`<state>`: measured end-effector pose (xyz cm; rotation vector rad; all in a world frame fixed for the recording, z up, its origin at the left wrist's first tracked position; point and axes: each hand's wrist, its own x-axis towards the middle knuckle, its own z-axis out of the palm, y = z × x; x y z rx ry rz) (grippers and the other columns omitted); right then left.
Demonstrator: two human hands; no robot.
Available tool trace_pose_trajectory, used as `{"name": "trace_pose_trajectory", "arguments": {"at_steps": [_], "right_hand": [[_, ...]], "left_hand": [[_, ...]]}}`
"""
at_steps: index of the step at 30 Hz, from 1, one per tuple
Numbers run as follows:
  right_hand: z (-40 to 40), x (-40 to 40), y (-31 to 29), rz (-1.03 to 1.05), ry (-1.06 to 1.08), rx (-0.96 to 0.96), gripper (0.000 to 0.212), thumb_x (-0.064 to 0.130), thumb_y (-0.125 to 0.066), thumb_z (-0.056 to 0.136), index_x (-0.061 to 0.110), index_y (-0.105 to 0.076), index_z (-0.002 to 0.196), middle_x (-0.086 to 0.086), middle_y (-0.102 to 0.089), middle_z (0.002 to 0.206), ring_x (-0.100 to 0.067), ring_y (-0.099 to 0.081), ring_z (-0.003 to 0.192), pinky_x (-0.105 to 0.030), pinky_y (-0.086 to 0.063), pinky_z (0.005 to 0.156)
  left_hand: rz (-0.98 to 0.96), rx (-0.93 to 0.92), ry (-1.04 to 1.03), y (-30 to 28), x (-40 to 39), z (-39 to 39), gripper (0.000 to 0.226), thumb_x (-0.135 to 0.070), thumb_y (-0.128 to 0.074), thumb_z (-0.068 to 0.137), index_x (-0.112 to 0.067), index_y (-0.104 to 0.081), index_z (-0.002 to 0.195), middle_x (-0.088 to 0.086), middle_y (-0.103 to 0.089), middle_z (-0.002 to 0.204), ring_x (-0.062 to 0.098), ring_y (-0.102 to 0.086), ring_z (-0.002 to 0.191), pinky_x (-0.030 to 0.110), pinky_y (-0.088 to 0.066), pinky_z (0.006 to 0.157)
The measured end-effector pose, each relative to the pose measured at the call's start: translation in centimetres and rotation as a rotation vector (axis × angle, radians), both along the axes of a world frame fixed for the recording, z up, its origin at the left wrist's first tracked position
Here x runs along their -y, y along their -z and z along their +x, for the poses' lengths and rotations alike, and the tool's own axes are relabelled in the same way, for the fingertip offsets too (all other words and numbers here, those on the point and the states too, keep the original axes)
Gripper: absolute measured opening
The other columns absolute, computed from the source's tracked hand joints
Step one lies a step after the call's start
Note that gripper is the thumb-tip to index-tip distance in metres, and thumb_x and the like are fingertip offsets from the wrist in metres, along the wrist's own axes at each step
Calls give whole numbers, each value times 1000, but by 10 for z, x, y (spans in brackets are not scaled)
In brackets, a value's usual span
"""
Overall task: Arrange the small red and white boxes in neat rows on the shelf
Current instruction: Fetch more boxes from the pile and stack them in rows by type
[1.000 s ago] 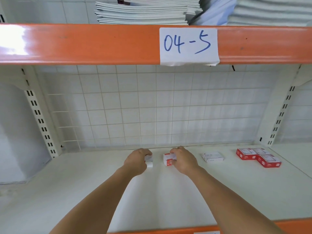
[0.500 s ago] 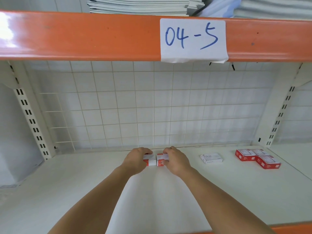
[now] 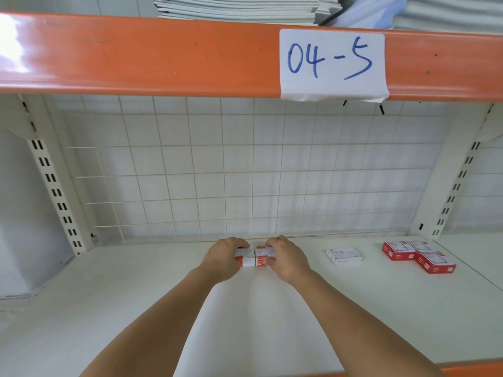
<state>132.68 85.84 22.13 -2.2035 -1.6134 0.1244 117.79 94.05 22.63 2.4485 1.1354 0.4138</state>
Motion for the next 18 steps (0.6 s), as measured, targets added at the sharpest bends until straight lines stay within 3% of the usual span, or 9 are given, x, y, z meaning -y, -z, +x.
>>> {"name": "trace_pose_trajectory", "arguments": {"at_steps": [5,10,18], "right_hand": [[-1,7,0,0,14,35,43,28,-58,91,17,-48,131,-2,-48,131,-22,-50,115,-33,-46,87],[9,32,0,-19,89,110,50,36,-53,93,20,-39,138,0,-45,138,-23,-44,121,-36,-44,88],[49,114,0,-52,305,220,50,42,-45,96,19,-38,140,0,-46,140,-22,-44,124,-33,-39,96]], "left_hand": [[38,8,33,0,5,0,50,-15,-58,85,-27,-50,133,-6,-51,135,16,-47,121,26,-43,96],[276,26,101,0,19,10,48,-34,-58,88,-29,-47,134,-9,-49,135,15,-40,128,28,-29,106],[255,-11,338,6,62,63,45,-43,-48,93,-28,-46,135,-8,-47,138,15,-39,128,30,-34,101]]}}
